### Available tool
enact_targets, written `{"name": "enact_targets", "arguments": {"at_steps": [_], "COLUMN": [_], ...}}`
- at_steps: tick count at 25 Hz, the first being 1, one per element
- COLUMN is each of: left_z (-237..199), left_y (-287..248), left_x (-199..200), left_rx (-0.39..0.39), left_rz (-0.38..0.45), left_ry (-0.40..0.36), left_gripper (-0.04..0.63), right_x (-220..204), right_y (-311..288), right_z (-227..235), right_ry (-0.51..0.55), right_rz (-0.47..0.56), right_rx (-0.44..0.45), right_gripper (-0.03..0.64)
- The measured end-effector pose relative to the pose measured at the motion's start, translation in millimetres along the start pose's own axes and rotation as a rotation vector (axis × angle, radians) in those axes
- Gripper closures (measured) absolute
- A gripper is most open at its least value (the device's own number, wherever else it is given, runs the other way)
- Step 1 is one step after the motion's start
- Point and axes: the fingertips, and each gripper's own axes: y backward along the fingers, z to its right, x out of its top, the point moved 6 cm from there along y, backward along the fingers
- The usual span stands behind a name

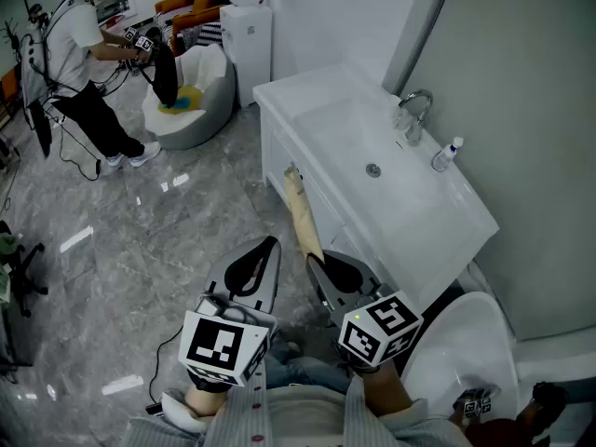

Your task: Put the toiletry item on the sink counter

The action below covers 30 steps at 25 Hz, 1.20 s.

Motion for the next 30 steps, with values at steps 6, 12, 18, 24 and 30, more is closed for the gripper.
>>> {"name": "enact_targets", "arguments": {"at_steps": [6,12,18,24,30], "left_z": [-14.4,-53.0,-80.1,-107.2,-137.7], "left_y": [-1.3,-6.9,-6.5,-22.3,-69.6], "left_x": [-4.1,-4.1,-1.9,-8.8,-9.2], "left_rx": [0.001,0.009,0.014,0.034,0.040], "left_rz": [0.007,-0.004,0.005,-0.011,-0.024], "left_ry": [-0.019,-0.015,-0.003,0.011,0.012], "left_gripper": [0.577,0.577,0.577,0.577,0.577], "right_x": [-1.5,3.0,0.5,1.2,9.9], "right_y": [-13.1,-47.1,-65.8,-94.0,-140.9], "right_z": [2.4,3.6,5.0,25.8,57.9], "right_ry": [-0.011,-0.008,-0.022,-0.037,-0.053], "right_rz": [0.007,0.017,-0.003,-0.023,-0.045], "right_rx": [-0.007,-0.021,-0.046,-0.061,-0.040], "right_gripper": [0.577,0.575,0.575,0.575,0.575]}}
